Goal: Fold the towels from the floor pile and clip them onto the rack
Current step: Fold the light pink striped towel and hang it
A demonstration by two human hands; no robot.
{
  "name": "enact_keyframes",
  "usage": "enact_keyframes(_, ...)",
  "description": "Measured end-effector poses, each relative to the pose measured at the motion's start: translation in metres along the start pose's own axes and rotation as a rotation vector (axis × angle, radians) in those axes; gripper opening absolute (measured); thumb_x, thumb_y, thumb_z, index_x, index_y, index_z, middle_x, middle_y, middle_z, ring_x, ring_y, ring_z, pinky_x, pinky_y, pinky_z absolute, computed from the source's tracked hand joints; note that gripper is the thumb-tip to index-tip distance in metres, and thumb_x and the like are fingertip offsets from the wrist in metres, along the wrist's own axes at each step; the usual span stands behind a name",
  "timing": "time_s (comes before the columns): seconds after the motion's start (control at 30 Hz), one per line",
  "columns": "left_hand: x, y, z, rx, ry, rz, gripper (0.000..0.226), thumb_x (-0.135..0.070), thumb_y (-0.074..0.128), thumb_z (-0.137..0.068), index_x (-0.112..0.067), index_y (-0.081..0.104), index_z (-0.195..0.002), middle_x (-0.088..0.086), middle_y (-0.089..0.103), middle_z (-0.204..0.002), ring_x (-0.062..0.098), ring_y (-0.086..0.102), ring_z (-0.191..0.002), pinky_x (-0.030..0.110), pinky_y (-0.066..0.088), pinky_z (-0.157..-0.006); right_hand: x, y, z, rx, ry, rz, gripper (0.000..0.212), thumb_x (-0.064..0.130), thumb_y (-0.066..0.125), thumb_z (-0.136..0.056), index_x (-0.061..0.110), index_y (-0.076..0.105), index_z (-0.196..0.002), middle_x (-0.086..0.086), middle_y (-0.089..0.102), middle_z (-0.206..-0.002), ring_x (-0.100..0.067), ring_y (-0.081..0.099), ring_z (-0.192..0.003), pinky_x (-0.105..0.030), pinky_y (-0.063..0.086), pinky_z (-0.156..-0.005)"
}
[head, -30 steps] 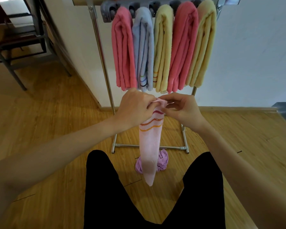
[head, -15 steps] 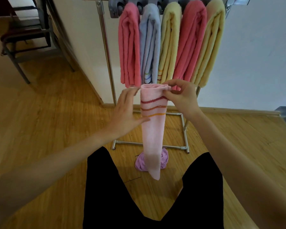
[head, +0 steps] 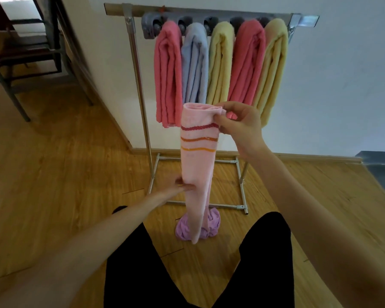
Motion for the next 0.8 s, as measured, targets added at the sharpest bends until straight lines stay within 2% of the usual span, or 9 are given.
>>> enact_keyframes(0.13,0.017,0.01,-0.002,0.038,-0.096,0.012,0.049,-0.033,0.077,-0.077,-0.011,0.062,-0.118,0.002,0.067,-0.111,0.018,0.063,-0.104,0.035,0.053,-0.089,0.002,-0.016,-0.001,-0.107,0.028,-0.09,0.012,0.001,0.066,-0.08,0.005,0.071,-0.089,-0.009,0.06,-0.07,-0.017,0.055,-0.062,-0.03,0.051,-0.059)
enact_keyframes(0.2,0.024,0.012,-0.001,0.042,-0.129,0.008,0.044,-0.033,0.074,-0.081,-0.01,0.062,-0.117,0.003,0.066,-0.11,0.019,0.062,-0.102,0.032,0.055,-0.083,-0.007,-0.028,0.0,-0.287,0.06,-0.132,0.011,0.003,0.065,-0.077,0.008,0.073,-0.084,-0.006,0.061,-0.069,-0.021,0.056,-0.065,-0.036,0.055,-0.062)
enact_keyframes(0.27,0.031,0.01,0.002,-0.004,-0.143,0.006,0.038,-0.031,0.071,-0.083,-0.01,0.063,-0.114,0.002,0.065,-0.105,0.02,0.062,-0.099,0.024,0.052,-0.074,-0.026,-0.04,0.004,-0.495,0.143,-0.153,0.011,0.004,0.062,-0.077,0.005,0.07,-0.084,-0.008,0.062,-0.076,-0.021,0.06,-0.073,-0.038,0.059,-0.066)
enact_keyframes(0.37,0.037,-0.002,0.003,-0.081,-0.139,-0.022,0.025,-0.034,0.071,-0.082,-0.01,0.066,-0.086,0.0,0.062,-0.08,0.016,0.06,-0.079,0.018,0.043,-0.061,-0.062,-0.05,0.017,-0.616,0.314,-0.082,0.016,-0.002,0.054,-0.081,-0.001,0.061,-0.095,-0.008,0.063,-0.089,-0.016,0.063,-0.079,-0.028,0.056,-0.067)
enact_keyframes(0.43,0.028,-0.013,0.004,-0.118,-0.136,-0.059,0.029,-0.034,0.071,-0.083,-0.008,0.063,-0.076,0.001,0.056,-0.071,0.013,0.053,-0.069,0.019,0.038,-0.057,-0.088,-0.052,0.028,-0.605,0.453,-0.019,0.023,-0.006,0.051,-0.083,0.007,0.053,-0.102,-0.003,0.059,-0.095,-0.014,0.062,-0.087,-0.027,0.057,-0.072)
enact_keyframes(0.57,-0.015,-0.032,0.005,-0.086,0.017,-0.098,0.033,-0.028,0.071,-0.084,-0.004,0.058,-0.065,-0.003,0.048,-0.058,0.007,0.045,-0.056,0.015,0.031,-0.051,-0.135,-0.044,0.055,-0.471,0.666,0.13,0.032,-0.01,0.052,-0.082,0.01,0.05,-0.108,-0.009,0.057,-0.104,-0.022,0.061,-0.098,-0.037,0.057,-0.082)
enact_keyframes(0.67,-0.05,-0.043,0.006,0.004,0.154,-0.223,0.034,-0.027,0.072,-0.083,-0.004,0.055,-0.066,0.006,0.036,-0.064,0.013,0.036,-0.058,0.021,0.025,-0.05,-0.159,-0.037,0.071,-0.268,0.803,0.189,0.038,-0.011,0.055,-0.079,0.005,0.049,-0.113,-0.015,0.056,-0.111,-0.027,0.06,-0.102,-0.038,0.057,-0.08)
enact_keyframes(0.73,-0.074,-0.05,0.013,0.104,0.205,-0.319,0.038,-0.027,0.073,-0.082,0.003,0.057,-0.066,0.005,0.04,-0.063,0.01,0.039,-0.055,0.018,0.027,-0.049,-0.161,-0.033,0.076,-0.026,0.882,0.291,0.042,-0.009,0.056,-0.081,0.002,0.048,-0.121,-0.015,0.054,-0.113,-0.025,0.058,-0.098,-0.034,0.057,-0.076)
enact_keyframes(0.8,-0.096,-0.054,0.023,0.227,0.2,-0.377,0.025,-0.028,0.072,-0.083,-0.005,0.068,-0.074,-0.001,0.053,-0.066,0.005,0.049,-0.058,0.015,0.035,-0.051,-0.16,-0.031,0.075,0.297,0.886,0.558,0.044,-0.002,0.058,-0.085,0.0,0.047,-0.128,-0.013,0.052,-0.116,-0.022,0.054,-0.099,-0.031,0.051,-0.082)
Point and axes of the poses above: each hand's wrist, its own z-axis away from the middle knuckle, its own y-axis out of the palm, x = y × z, the point moved 2 cm from there along -z, towards the middle knuckle
